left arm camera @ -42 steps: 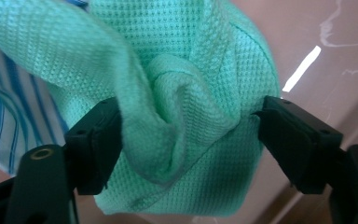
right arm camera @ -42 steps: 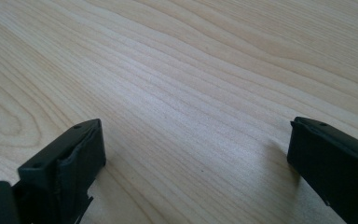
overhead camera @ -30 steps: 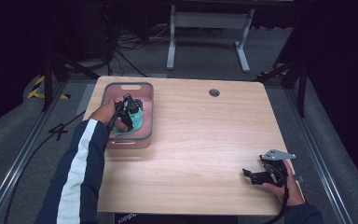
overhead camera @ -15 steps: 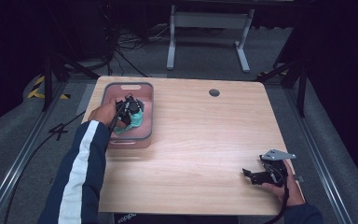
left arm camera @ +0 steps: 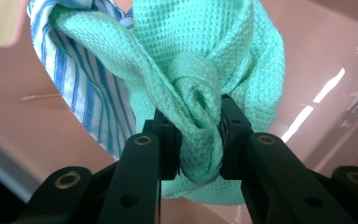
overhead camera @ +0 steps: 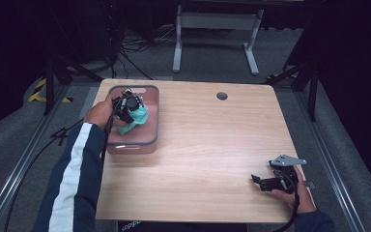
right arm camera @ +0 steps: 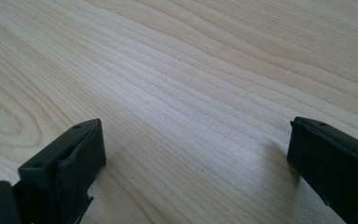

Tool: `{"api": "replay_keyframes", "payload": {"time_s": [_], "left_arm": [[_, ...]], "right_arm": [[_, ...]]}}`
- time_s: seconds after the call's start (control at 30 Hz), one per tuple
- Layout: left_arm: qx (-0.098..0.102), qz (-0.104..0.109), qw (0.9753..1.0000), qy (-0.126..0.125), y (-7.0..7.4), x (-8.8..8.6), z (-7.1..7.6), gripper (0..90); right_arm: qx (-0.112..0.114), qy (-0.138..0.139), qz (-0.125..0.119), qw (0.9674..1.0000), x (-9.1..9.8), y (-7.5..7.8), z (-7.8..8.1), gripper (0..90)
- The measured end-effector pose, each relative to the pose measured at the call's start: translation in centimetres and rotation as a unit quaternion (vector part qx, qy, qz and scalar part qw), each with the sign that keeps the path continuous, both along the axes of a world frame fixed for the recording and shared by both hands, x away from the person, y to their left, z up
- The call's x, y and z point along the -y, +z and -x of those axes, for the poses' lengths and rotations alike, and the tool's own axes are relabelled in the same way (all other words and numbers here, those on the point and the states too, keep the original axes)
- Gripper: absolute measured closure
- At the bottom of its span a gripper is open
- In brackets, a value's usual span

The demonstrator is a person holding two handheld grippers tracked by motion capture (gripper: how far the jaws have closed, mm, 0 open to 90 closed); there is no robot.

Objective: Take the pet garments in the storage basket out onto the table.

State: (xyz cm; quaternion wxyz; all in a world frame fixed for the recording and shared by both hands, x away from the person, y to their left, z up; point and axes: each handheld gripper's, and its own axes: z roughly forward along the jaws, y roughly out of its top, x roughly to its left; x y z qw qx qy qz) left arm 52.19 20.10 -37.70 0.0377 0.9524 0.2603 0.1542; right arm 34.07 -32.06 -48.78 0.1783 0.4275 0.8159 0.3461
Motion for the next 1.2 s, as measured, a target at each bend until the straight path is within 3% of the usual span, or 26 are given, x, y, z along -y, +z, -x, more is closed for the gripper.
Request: {"api": "replay_keyframes", "payload": {"time_s": [0.03, 0.1, 0.27, 0.4, 0.43, 0.53, 0.8, 0.97, 1.2], "left_arm": [[0.009, 0.005, 0.9999, -0.002, 0.1, -0.1, 0.1, 74.0], [0.004, 0.012, 0.9999, -0.001, 0.8, -0.4, 0.5, 74.0], [0.022, 0.038, 0.999, -0.004, 2.3, -1.3, 1.6, 74.0], [0.036, 0.054, 0.9978, -0.011, 3.3, -1.6, 2.3, 74.0], [0.039, 0.066, 0.9969, -0.016, 3.7, -1.8, 2.7, 74.0], [0.052, 0.073, 0.9958, -0.016, 4.2, -1.8, 3.2, 74.0], [0.065, 0.085, 0.9939, -0.026, 6.0, -1.7, 4.8, 74.0], [0.079, 0.104, 0.9904, -0.045, 7.6, -1.3, 5.7, 74.0], [0.088, 0.1, 0.9885, -0.071, 9.5, 0.0, 6.8, 74.0]], "right_arm": [[0.0, 0.0, 0.0, 1.0, 0.0, 0.0, 0.0, 4.5], [0.0, 0.0, 0.0, 1.0, 0.0, 0.0, 0.0, 4.4], [0.0, 0.0, 0.0, 1.0, 0.0, 0.0, 0.0, 4.4], [0.0, 0.0, 0.0, 1.0, 0.0, 0.0, 0.0, 4.5], [0.0, 0.0, 0.0, 1.0, 0.0, 0.0, 0.0, 4.4], [0.0, 0.0, 0.0, 1.0, 0.0, 0.0, 0.0, 4.4], [0.0, 0.0, 0.0, 1.0, 0.0, 0.0, 0.0, 4.5], [0.0, 0.0, 0.0, 1.0, 0.0, 0.0, 0.0, 4.5], [0.0, 0.0, 0.0, 1.0, 0.0, 0.0, 0.0, 4.5]]}}
